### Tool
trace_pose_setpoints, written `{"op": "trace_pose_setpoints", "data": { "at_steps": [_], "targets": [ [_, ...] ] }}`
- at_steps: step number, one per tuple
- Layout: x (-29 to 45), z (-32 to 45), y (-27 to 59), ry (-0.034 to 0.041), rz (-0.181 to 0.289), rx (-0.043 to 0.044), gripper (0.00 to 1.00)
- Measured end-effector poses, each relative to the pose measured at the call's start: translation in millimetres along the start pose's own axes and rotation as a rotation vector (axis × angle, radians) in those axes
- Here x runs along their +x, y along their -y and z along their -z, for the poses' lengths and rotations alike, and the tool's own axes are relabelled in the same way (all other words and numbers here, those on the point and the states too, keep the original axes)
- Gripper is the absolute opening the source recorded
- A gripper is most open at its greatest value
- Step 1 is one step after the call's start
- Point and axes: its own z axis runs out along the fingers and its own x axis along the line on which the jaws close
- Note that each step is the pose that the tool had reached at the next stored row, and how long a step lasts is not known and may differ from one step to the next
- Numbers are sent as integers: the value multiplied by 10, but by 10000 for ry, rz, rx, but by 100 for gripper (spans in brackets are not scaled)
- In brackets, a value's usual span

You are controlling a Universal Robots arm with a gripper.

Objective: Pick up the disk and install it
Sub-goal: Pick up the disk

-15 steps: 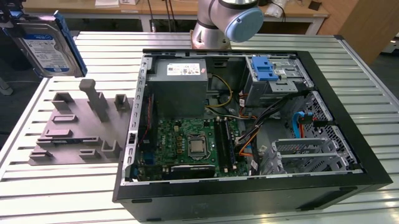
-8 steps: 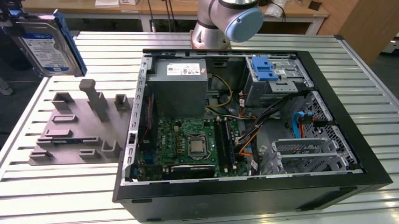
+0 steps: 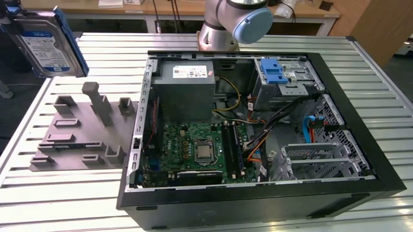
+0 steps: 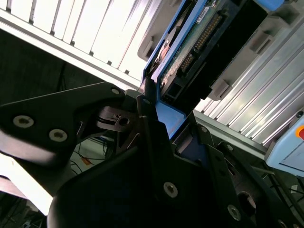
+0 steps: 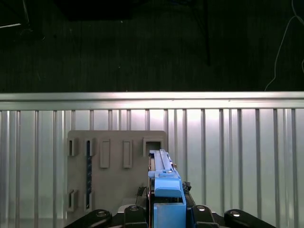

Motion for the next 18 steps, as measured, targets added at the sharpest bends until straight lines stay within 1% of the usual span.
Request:
{"op": "trace_pose_setpoints", "data": {
  "at_steps": [18],
  "targets": [
    [-4,151,-3,0,0,1,36]
  ]
}}
